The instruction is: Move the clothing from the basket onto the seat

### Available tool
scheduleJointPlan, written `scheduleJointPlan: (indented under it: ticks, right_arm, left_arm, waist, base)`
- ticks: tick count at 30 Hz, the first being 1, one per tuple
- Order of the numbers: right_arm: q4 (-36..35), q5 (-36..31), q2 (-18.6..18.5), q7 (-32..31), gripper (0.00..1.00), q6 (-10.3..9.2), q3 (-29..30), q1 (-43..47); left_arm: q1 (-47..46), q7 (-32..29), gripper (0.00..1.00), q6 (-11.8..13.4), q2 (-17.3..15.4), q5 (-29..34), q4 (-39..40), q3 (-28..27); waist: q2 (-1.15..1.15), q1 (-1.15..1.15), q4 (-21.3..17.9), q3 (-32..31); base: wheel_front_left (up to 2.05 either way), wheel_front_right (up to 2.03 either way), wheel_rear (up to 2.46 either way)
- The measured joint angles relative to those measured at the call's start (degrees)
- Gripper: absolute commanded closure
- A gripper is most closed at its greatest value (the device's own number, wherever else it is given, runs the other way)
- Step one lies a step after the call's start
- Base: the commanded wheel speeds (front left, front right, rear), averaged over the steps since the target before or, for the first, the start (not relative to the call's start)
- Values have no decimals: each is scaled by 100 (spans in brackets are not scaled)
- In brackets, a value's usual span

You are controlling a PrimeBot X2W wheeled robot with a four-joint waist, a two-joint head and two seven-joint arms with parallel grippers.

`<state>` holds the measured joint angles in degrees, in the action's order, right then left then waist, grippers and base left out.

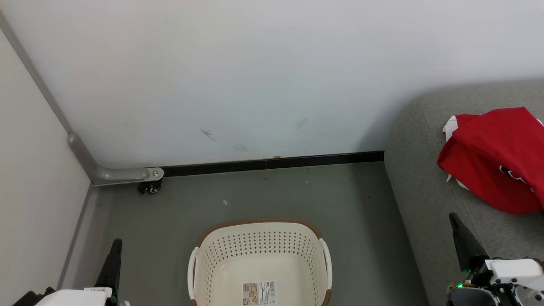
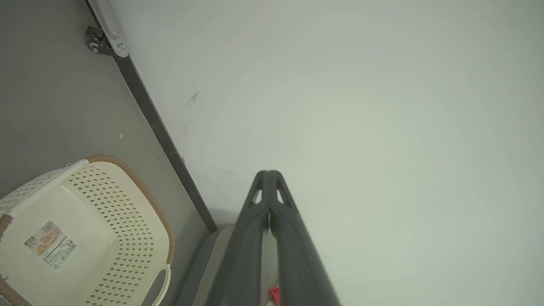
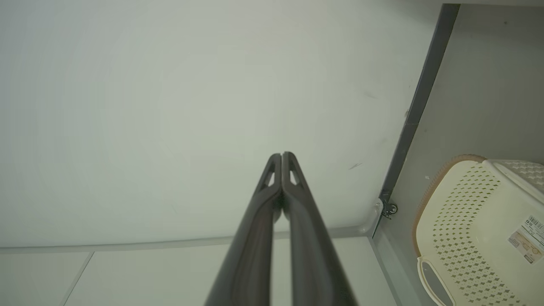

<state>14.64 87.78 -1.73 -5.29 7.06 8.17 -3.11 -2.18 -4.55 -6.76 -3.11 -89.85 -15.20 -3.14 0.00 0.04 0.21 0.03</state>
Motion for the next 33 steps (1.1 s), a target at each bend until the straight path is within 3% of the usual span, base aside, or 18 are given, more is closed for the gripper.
scheduleJointPlan:
  ticks: [5,33]
  right_arm:
    - [73,353,-16,-86,100,0,-1,-15]
    - [79,355,-19,-86,100,0,-7,-80]
  left_arm:
    - [-116,-77,100,-2,59,-219,-40,-34]
    - [-126,-92,100,-3,74,-290,-64,-53]
  waist:
    - [0,0,-22,10]
    - [0,-1,-21,11]
  base:
    - [0,0,0]
    - [0,0,0]
